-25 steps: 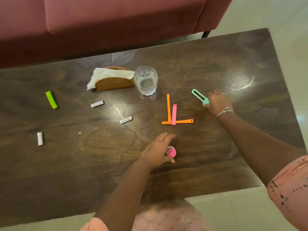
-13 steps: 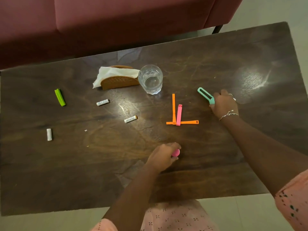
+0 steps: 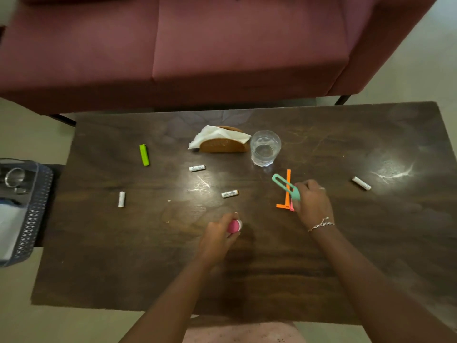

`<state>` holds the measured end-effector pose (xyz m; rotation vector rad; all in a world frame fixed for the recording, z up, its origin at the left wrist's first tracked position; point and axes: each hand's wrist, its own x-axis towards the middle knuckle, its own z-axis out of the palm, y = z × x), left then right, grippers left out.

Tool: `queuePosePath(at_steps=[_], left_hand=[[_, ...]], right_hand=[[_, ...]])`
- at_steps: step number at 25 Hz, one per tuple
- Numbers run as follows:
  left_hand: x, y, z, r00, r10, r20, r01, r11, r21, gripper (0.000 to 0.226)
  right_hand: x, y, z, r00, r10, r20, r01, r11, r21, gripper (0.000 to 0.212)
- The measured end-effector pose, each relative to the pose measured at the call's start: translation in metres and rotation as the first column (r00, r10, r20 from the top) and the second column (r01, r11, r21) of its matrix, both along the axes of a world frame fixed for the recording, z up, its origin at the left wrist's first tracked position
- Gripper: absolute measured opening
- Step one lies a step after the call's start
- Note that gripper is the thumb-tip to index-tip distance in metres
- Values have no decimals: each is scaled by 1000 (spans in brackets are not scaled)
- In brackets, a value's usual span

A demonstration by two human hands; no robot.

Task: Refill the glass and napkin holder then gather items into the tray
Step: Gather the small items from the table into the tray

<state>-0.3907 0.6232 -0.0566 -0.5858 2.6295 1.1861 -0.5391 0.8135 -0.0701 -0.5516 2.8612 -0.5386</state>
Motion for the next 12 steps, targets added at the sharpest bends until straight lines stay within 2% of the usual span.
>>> queuePosePath(at_steps=[8,12], left_hand=[[74,-143,34,998,-41,-40,37,996,-80,36],[116,-226,57,994,-90,-57,82,987,-138,28]], right_hand=[[87,-134,44,998,-5,-68,2,999,-45,26],[128,-205,72,996,-4,-87,1,999,-32,27]])
